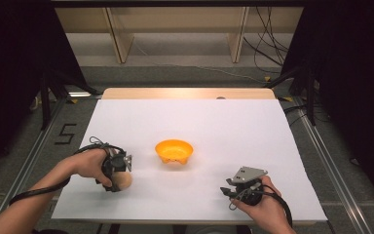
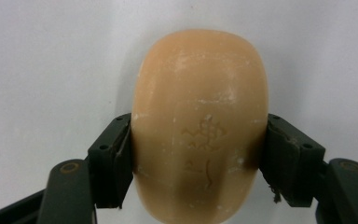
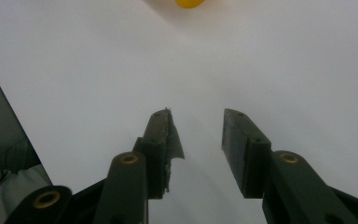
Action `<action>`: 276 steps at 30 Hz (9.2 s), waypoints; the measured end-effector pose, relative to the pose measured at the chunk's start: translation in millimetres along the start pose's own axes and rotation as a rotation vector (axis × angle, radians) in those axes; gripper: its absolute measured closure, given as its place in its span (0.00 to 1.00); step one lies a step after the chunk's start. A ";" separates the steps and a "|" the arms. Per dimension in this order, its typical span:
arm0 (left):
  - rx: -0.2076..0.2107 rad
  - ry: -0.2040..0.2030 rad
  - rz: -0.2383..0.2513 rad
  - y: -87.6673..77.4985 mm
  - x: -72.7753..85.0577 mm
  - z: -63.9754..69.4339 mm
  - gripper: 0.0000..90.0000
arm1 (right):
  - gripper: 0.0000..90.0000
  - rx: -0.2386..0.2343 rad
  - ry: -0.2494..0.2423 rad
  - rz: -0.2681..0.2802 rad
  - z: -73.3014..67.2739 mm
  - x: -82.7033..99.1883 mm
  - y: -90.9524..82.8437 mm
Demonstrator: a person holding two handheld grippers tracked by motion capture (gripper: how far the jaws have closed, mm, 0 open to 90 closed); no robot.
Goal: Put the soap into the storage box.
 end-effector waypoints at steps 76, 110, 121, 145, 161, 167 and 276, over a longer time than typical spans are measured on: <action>-0.130 -0.241 0.546 -32.7 18.2 -12.2 0.36 | 0.66 0.016 0.000 0.021 1.9 0.2 -2.3; -0.153 -0.249 0.612 -43.2 -2.0 -25.8 0.36 | 0.66 0.013 -0.008 0.029 2.3 0.0 -2.4; -0.161 -0.246 0.654 -48.9 -9.6 -26.9 0.36 | 0.66 0.023 0.008 0.044 1.8 0.0 -3.7; -0.144 -0.246 0.688 -54.6 -24.8 -30.8 0.36 | 0.66 0.023 0.011 0.046 1.9 0.0 -3.5; -0.151 -0.248 0.710 -59.7 -31.6 -34.6 0.36 | 0.65 0.025 0.008 0.048 2.3 0.1 -3.4; -0.146 -0.254 0.719 -59.8 -35.0 -35.5 0.36 | 0.65 0.022 0.020 0.050 1.4 0.2 -3.4; -0.102 -0.185 0.804 -50.6 -97.9 -54.3 0.36 | 0.64 0.012 0.005 0.042 2.8 1.4 -1.9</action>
Point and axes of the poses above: each handheld gripper's, and its own axes: y roughly forward along the jaws, x roughly out of its underside, z roughly to its right, the point moved 1 cm from there along y, roughly forward along the jaws, and after that the axes turned 5 degrees about -x, right-handed, at the moved point
